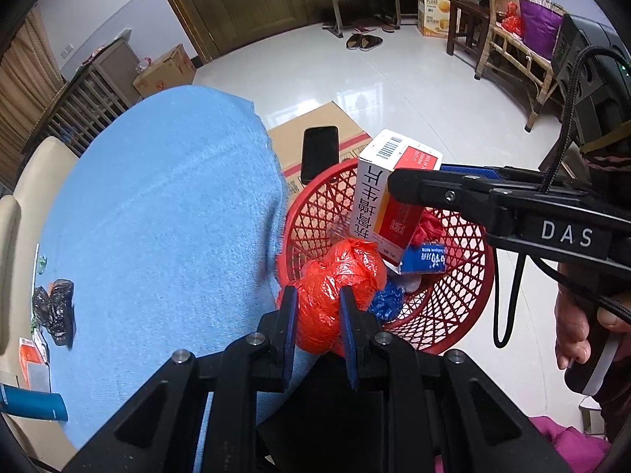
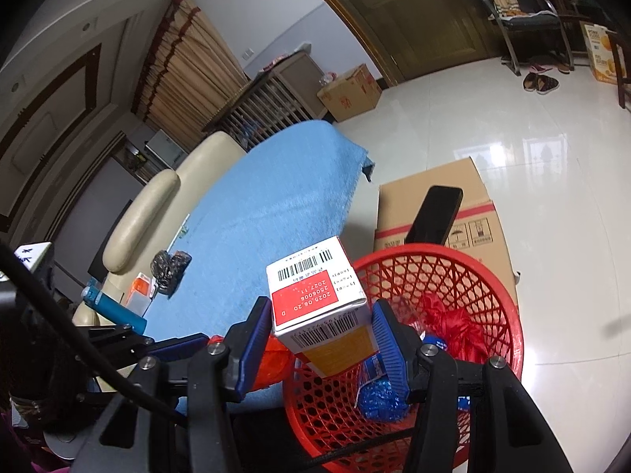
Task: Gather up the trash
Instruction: 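Carry the red bag and medicine box over the red wastebasket, then open both grippers to drop the bag and box into the wastebasket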
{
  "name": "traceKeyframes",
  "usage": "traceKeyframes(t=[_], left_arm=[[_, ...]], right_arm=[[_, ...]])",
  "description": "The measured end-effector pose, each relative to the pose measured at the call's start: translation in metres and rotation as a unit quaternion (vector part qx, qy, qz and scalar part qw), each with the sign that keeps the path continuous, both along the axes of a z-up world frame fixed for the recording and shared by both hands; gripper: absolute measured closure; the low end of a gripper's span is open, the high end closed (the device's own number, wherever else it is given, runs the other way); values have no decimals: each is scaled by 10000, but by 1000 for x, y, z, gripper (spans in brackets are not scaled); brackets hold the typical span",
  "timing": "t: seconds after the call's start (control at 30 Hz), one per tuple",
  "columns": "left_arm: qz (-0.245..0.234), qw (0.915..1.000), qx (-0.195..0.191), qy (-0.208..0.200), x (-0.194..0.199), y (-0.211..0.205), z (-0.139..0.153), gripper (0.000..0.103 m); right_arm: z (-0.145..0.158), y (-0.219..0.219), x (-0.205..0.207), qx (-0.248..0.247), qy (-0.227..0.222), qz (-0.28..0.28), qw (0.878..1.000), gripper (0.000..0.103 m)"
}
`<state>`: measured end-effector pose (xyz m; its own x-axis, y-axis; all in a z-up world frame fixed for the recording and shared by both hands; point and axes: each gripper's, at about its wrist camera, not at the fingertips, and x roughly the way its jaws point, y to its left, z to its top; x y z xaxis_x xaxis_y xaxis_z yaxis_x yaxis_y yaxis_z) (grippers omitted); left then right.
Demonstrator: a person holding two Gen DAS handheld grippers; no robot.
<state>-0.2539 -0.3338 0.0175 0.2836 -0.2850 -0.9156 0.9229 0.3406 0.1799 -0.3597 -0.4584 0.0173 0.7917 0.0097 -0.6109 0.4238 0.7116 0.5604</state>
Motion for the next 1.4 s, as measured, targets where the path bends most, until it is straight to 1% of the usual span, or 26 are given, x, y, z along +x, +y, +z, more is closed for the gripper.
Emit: traceKeyframes(t=[0.33, 0.63, 0.8, 0.87, 0.93, 0.97, 1.17, 1.27, 1.3, 1.33, 1.4], left_arm=[[-110, 9996, 221, 154, -4, -1, -16, 80], [-154, 9995, 233, 171, -3, -3, -20, 80], [-97, 9997, 193, 152, 2, -2, -20, 80], [-34, 9997, 165, 173, 5, 0, -19, 77], [20, 9998, 130, 172, 8, 2, -18, 63], [56, 9998, 89, 167, 10, 4, -17, 61], [232, 9995, -123, 160, 20, 14, -7, 60], [387, 9988, -239, 172, 28, 21, -3, 59], [453, 9984, -287, 181, 31, 24, -1, 59], [494, 9981, -317, 184, 33, 25, 0, 58], [617, 9971, -405, 173, 39, 31, 4, 58]], right_arm=[[-18, -1, 7, 165, 394, 67, 9991, 47], [-28, -4, 8, 316, 573, 65, 9978, 46], [-30, -4, 10, 374, 648, 78, 9972, 46], [-31, -4, 11, 407, 656, 95, 9970, 46], [-32, -3, 11, 419, 672, 104, 9968, 46], [-33, -3, 11, 440, 685, 111, 9966, 46], [-39, -7, 12, 720, 740, 109, 9946, 44], [-37, -10, 9, 850, 611, 75, 9945, 43], [-35, -11, 8, 867, 532, 62, 9948, 40], [-32, -11, 8, 849, 471, 42, 9953, 37], [-26, -10, 6, 778, 381, 23, 9962, 37]])
